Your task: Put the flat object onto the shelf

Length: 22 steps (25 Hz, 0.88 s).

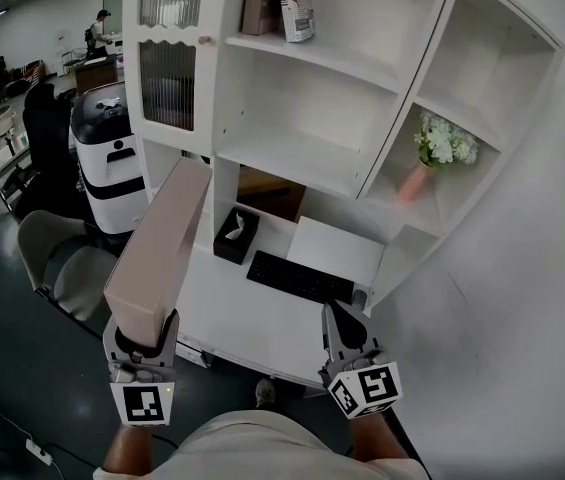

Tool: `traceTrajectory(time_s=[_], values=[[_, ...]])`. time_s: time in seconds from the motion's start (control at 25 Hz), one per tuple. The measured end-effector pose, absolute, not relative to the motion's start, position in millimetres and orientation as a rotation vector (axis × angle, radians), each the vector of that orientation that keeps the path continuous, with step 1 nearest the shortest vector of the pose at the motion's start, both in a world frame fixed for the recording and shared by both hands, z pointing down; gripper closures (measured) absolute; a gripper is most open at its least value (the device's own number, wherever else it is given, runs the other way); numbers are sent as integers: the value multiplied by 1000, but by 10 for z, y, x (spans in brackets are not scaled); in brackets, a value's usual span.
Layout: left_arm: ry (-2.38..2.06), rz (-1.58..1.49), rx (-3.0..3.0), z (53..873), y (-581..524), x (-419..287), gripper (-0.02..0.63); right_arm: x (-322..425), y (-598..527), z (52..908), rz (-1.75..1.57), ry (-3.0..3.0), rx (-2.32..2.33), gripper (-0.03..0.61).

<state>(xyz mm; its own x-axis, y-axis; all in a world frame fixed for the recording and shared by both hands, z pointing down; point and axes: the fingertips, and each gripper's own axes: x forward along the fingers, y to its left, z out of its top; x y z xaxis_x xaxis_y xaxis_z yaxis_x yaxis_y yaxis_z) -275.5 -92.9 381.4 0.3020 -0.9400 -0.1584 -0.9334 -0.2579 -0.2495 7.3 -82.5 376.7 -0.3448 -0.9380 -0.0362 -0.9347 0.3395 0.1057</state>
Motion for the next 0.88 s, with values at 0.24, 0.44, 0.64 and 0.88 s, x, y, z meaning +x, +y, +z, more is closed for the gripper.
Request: traceTrajectory(time_s=[0.24,0.44,0.64,0.88], values=[[1559,-154,-2162,3653,-1171,-2478,324,241,-1104,3736,-169,-2560,1779,575],[1496,-226,-2086,3544,-1397,-2276,324,404,-1299,3693,-172,-2555,1787,575],[1444,-283,-2024,3455,-1632,-2103,324,546,-1460,3711,-166,-2552,1804,575],[1406,-311,-1980,3397,-1874,-1936,324,719,-1608,3733,-151,-2538,1831,575]])
